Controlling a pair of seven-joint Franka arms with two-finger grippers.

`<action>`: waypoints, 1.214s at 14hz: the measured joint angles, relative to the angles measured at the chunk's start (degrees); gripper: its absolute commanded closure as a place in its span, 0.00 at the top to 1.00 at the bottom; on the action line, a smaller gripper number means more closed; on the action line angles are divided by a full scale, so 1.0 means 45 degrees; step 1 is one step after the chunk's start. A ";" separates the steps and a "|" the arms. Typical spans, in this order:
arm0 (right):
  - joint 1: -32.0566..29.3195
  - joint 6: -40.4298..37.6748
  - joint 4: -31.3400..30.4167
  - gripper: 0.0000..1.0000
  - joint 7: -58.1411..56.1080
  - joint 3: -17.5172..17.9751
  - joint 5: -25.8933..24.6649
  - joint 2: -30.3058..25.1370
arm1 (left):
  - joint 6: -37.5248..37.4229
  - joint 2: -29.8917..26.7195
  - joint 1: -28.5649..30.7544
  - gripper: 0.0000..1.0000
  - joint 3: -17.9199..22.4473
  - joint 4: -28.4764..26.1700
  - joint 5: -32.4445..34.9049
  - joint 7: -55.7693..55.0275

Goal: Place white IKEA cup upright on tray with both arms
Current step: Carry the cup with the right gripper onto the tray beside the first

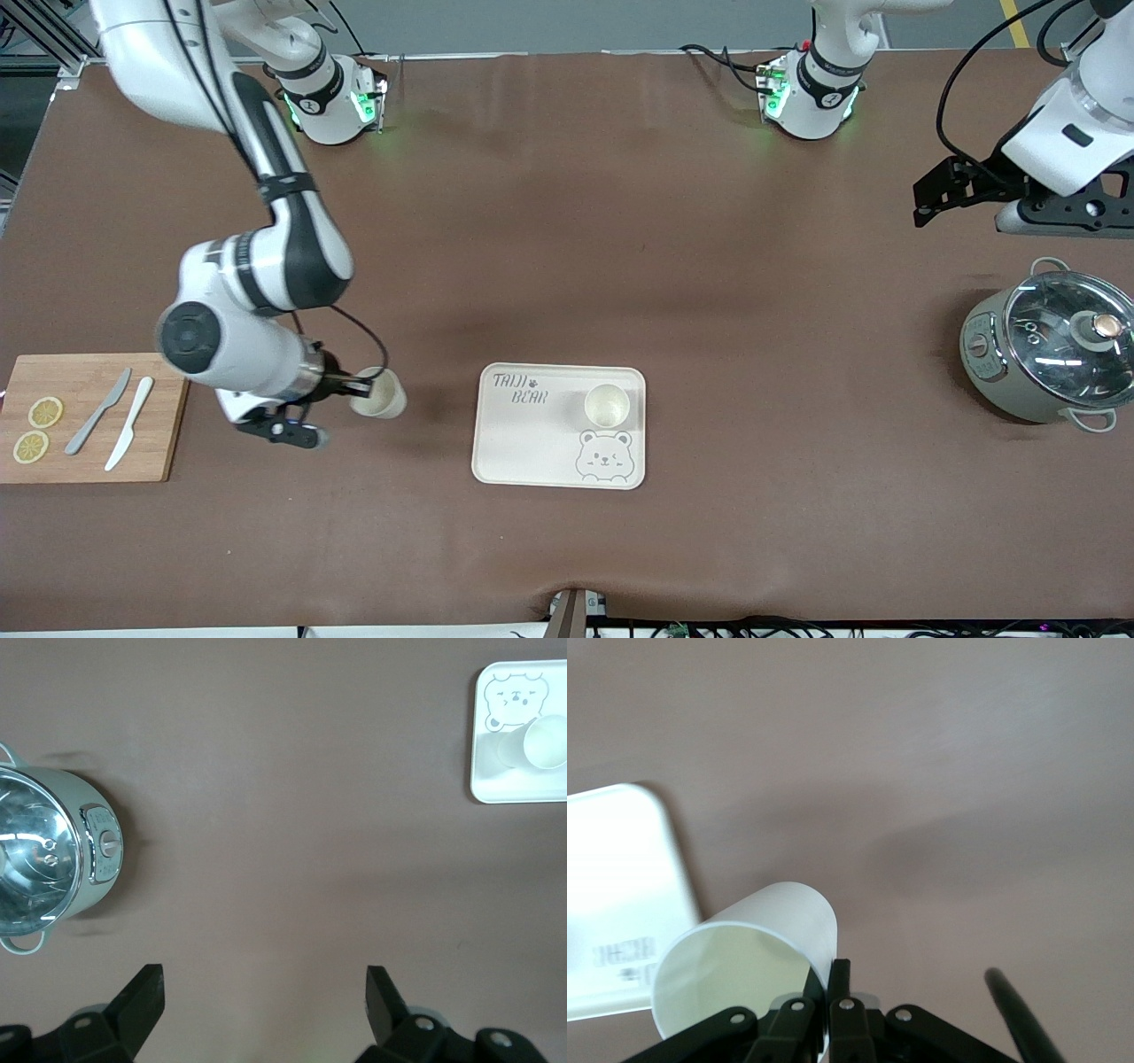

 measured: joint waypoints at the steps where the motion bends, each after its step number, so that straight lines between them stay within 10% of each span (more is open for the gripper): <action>1: 0.0478 0.0056 0.0379 0.00 0.0737 0.0002 0.0009 0.0332 | 0.0003 0.0088 0.0003 1.00 0.0001 -0.0034 0.0000 0.0057; 10: 0.2695 0.2483 0.1725 0.00 0.4183 -0.0012 0.0019 0.2931 | 0.0002 0.0327 0.0014 1.00 0.0004 -0.0289 0.0000 0.0340; 11: 0.2733 0.2720 0.1746 0.19 0.4295 -0.0014 0.0018 0.3126 | 0.0002 0.0327 0.0015 1.00 0.0005 -0.0289 0.0000 0.0340; 12: 0.2740 0.2762 0.1836 0.99 0.4308 -0.0032 0.0020 0.3161 | 0.0002 0.0327 0.0016 1.00 0.0005 -0.0290 0.0000 0.0340; 17: 0.2744 0.2181 0.2034 1.00 0.4148 -0.0103 -0.0007 0.3217 | 0.0003 0.0338 0.0016 1.00 0.0005 -0.0290 0.0000 0.0340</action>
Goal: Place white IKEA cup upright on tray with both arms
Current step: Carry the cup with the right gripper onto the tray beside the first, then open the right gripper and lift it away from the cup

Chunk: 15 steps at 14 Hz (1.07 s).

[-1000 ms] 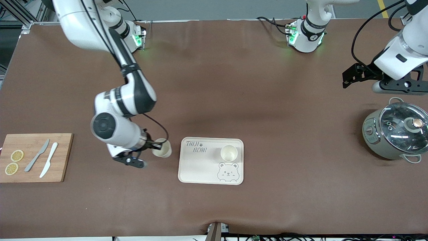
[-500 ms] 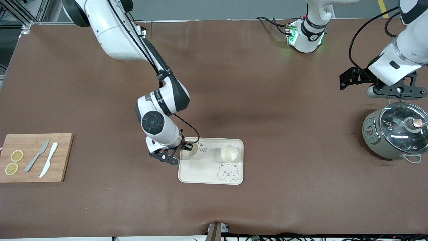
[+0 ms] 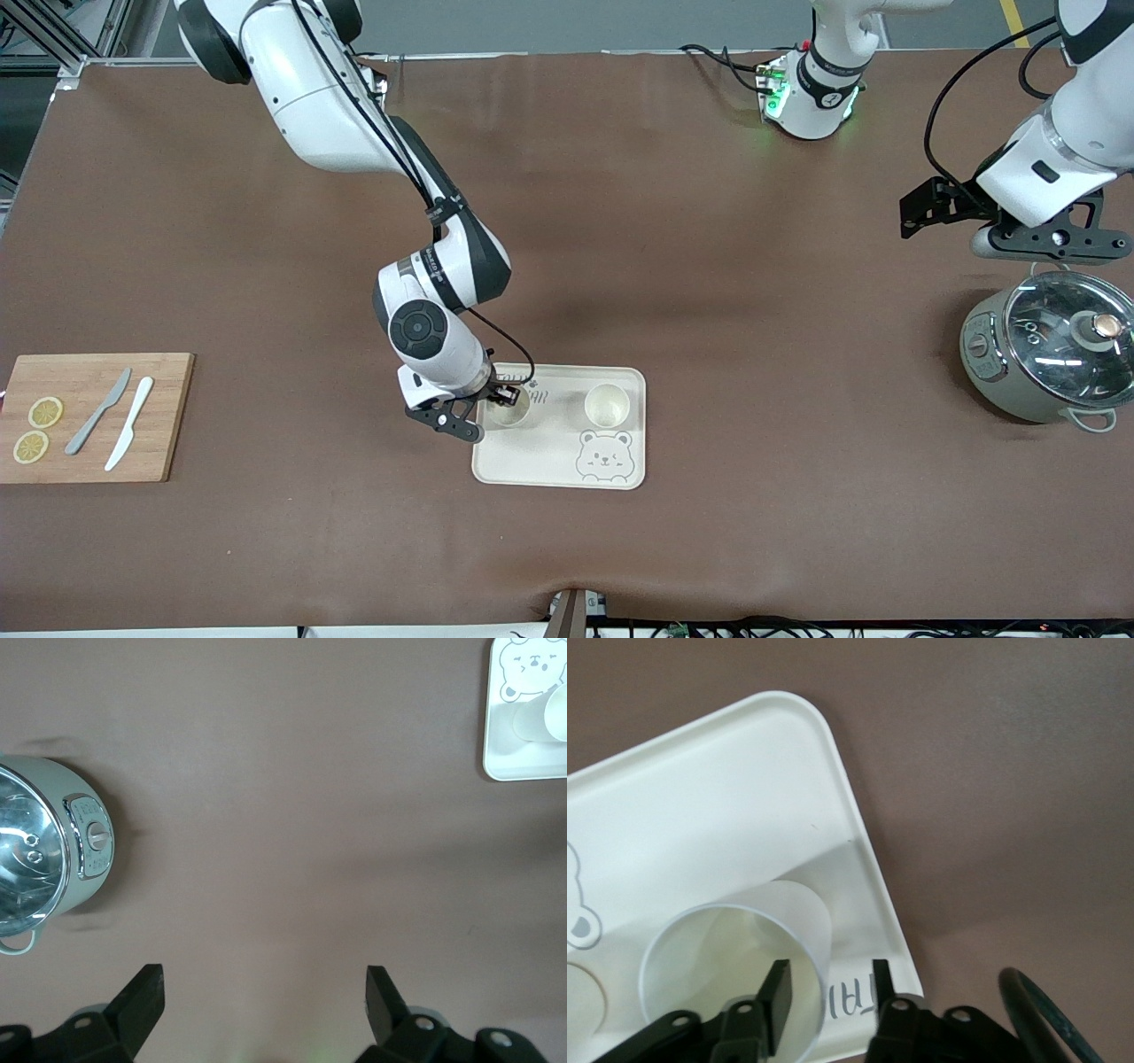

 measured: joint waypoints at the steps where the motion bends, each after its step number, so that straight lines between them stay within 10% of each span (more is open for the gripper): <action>1: -0.0002 -0.0594 0.0309 1.00 -0.0036 -0.0054 0.0000 -0.0001 | 0.0000 0.0009 0.0000 1.00 0.0000 0.0000 0.0000 0.0000; 15: -0.2647 -0.7013 0.2228 1.00 -0.1871 -0.0548 -0.0017 -0.3560 | 0.0162 0.0007 0.0000 1.00 -0.0003 0.0074 -0.0028 0.0508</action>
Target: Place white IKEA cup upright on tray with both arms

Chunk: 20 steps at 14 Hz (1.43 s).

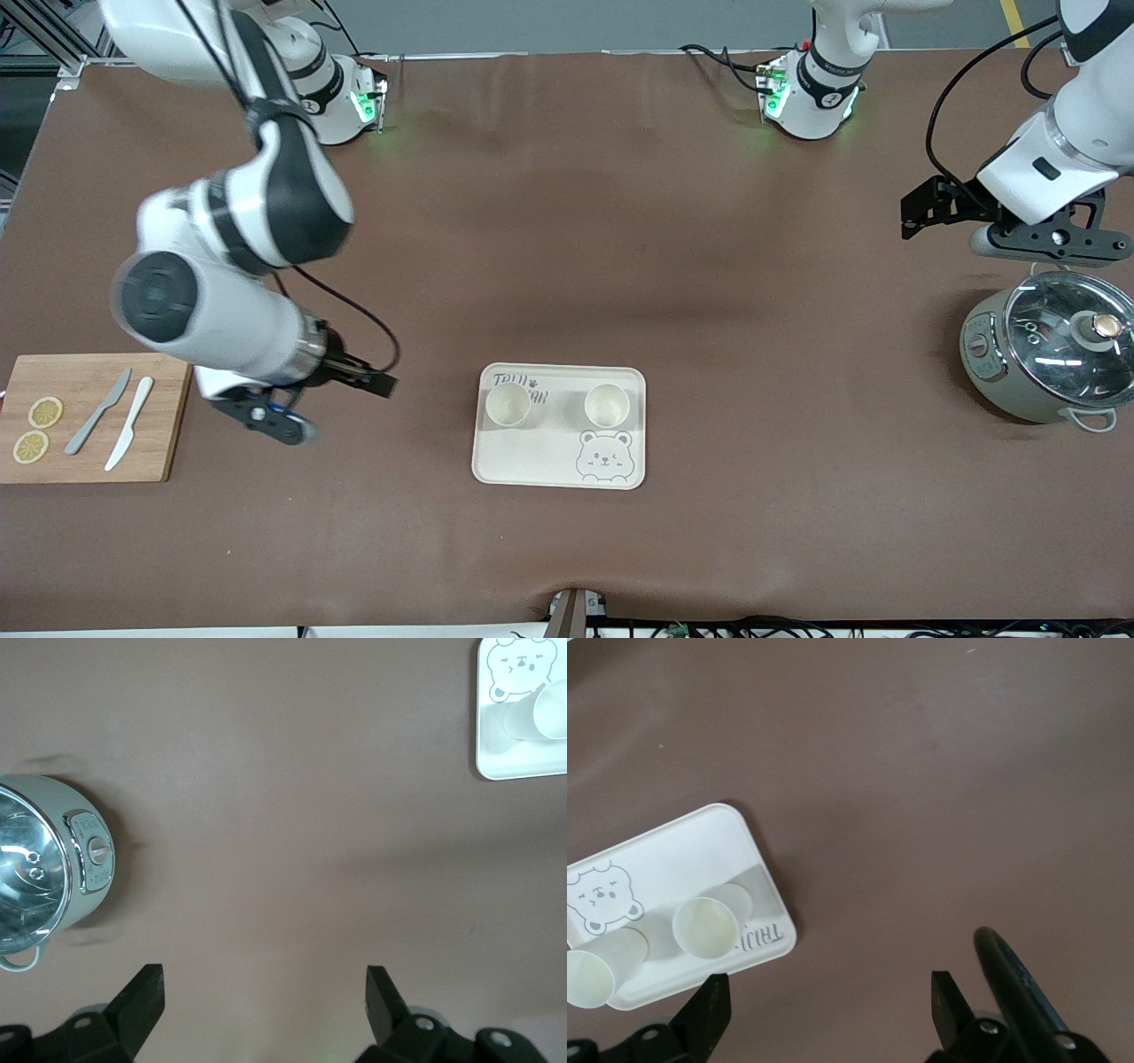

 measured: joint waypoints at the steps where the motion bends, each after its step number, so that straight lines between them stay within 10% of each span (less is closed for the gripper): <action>1: -0.0247 -0.0415 -0.0034 1.00 -0.0427 0.0001 0.0000 -0.0269 | 0.0000 0.0000 0.0002 1.00 0.0004 0.0001 0.0000 0.0000; 20: -0.3828 -0.2306 -0.4595 1.00 -0.6490 0.0301 -0.1874 -0.7067 | 0.0001 0.0084 0.0045 1.00 0.0025 0.0004 0.0000 0.0000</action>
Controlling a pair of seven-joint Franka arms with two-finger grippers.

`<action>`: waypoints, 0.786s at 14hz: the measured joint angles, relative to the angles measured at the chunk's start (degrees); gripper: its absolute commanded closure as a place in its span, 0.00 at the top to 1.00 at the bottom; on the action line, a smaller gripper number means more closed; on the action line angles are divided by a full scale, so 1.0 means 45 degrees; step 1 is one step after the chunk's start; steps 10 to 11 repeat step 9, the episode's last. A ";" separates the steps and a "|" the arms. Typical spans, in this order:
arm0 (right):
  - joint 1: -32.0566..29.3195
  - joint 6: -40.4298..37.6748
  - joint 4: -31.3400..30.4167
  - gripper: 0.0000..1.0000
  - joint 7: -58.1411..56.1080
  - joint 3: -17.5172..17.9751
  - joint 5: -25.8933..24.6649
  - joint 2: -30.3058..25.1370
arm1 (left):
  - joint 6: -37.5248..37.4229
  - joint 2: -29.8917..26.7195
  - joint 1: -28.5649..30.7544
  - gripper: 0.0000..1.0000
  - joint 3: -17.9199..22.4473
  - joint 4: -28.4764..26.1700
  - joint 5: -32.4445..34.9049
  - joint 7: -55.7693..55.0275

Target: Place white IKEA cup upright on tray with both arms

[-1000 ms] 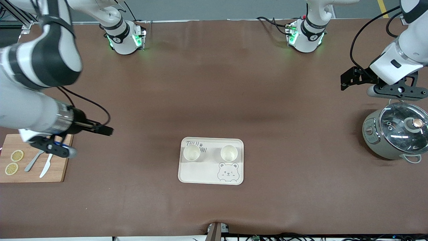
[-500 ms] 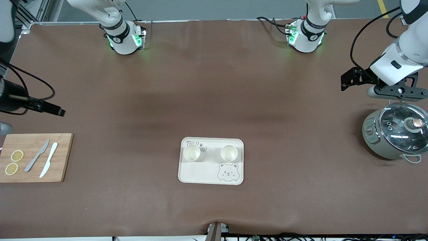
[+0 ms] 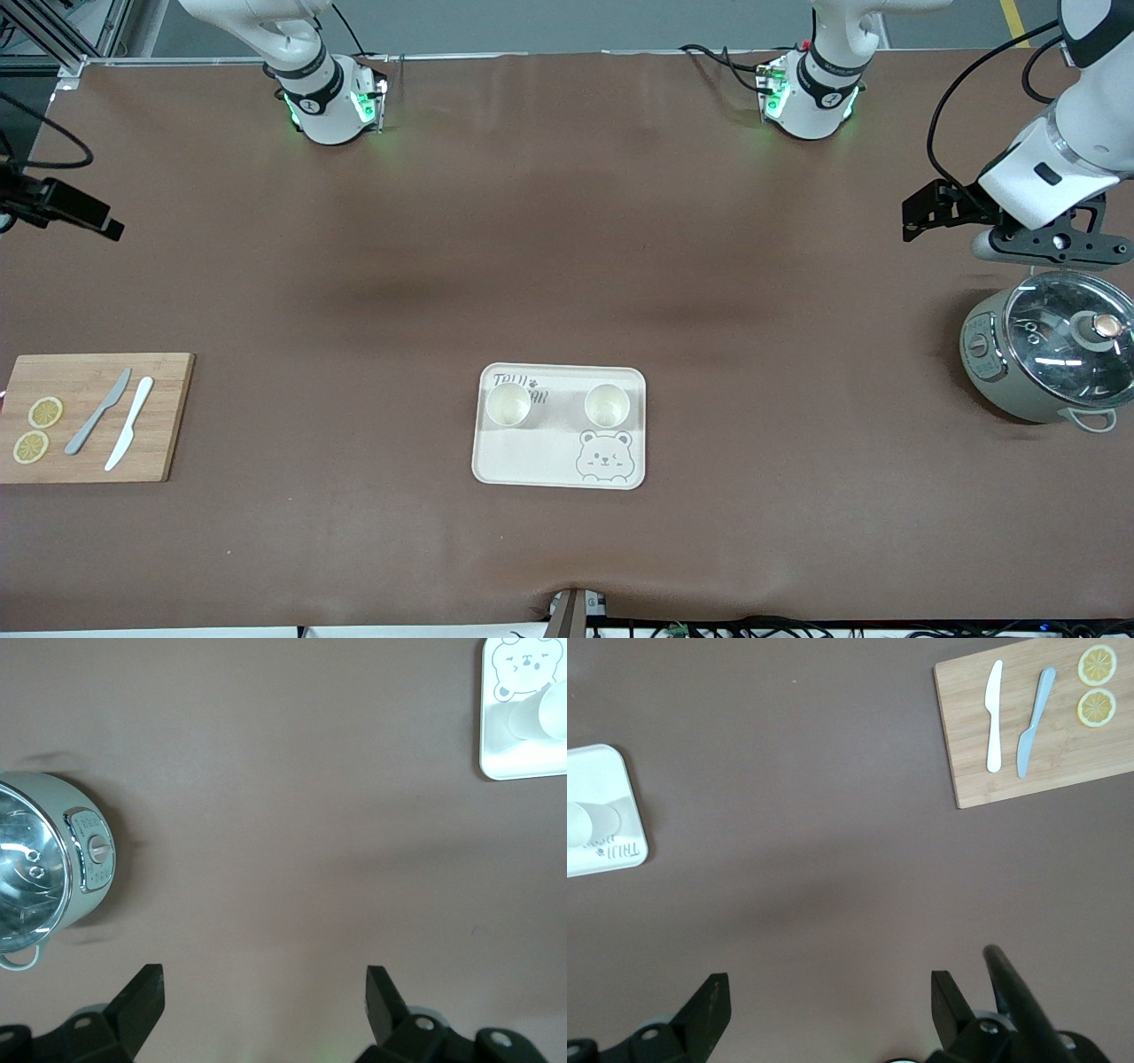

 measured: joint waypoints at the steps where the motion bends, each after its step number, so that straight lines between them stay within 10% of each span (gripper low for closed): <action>1: 0.0150 0.0200 -0.0334 1.00 -0.0015 0.0118 -0.0129 -0.0240 | 0.0000 0.0001 0.0000 1.00 0.0000 0.0000 0.0000 0.0000; 11: 0.0343 0.0600 -0.0884 1.00 -0.1097 0.0187 -0.0214 -0.0513 | 0.0025 0.0075 0.0000 1.00 0.0000 0.0000 0.0000 0.0000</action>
